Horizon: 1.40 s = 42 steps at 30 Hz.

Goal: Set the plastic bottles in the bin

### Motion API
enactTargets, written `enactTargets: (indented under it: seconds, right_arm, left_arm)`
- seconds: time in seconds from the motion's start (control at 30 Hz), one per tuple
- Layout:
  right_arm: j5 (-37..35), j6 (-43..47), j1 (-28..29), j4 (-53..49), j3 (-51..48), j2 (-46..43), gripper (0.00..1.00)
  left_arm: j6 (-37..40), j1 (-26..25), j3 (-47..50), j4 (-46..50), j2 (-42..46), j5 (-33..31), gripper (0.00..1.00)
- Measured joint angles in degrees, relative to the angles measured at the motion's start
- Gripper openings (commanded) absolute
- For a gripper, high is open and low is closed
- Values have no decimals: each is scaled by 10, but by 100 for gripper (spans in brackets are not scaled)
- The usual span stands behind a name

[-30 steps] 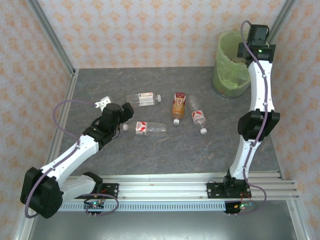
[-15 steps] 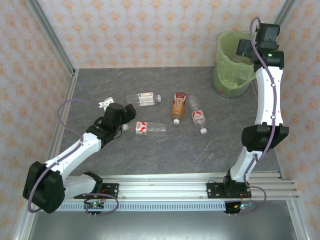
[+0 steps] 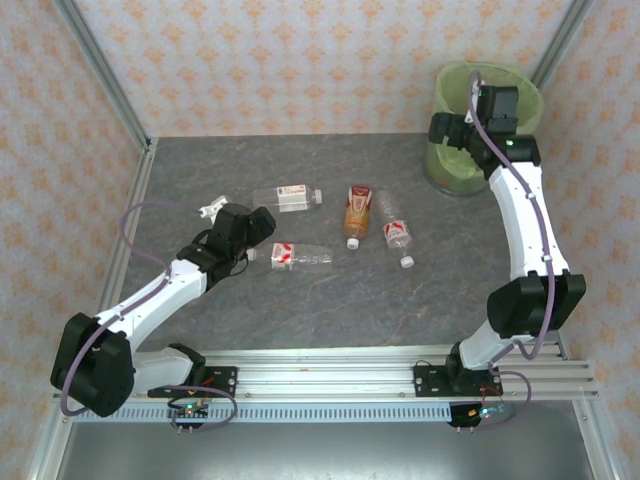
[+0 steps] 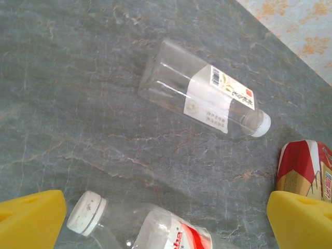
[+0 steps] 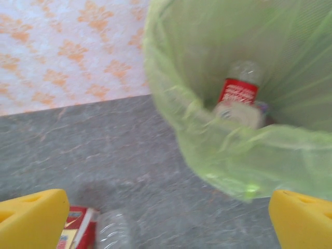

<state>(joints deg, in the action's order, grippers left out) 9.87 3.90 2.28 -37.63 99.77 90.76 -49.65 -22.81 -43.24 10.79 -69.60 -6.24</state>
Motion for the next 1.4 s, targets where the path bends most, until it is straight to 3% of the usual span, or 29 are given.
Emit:
enactTargets:
  seconds: [0.4, 0.83, 1.1, 1.4]
  right_arm:
    - [141, -57, 94, 235, -280, -144, 99]
    - [155, -104, 111, 355, -455, -218, 99]
    - [154, -114, 111, 377, -479, -257, 99]
    - [145, -114, 111, 377, -480, -260, 99]
  left_arm:
    - [-110, -3, -69, 86, -57, 45, 100]
    - [-239, -37, -90, 150, -75, 50, 100]
    - [-334, -53, -175, 224, -158, 46, 100]
    - [-421, -53, -180, 263, -184, 43, 100]
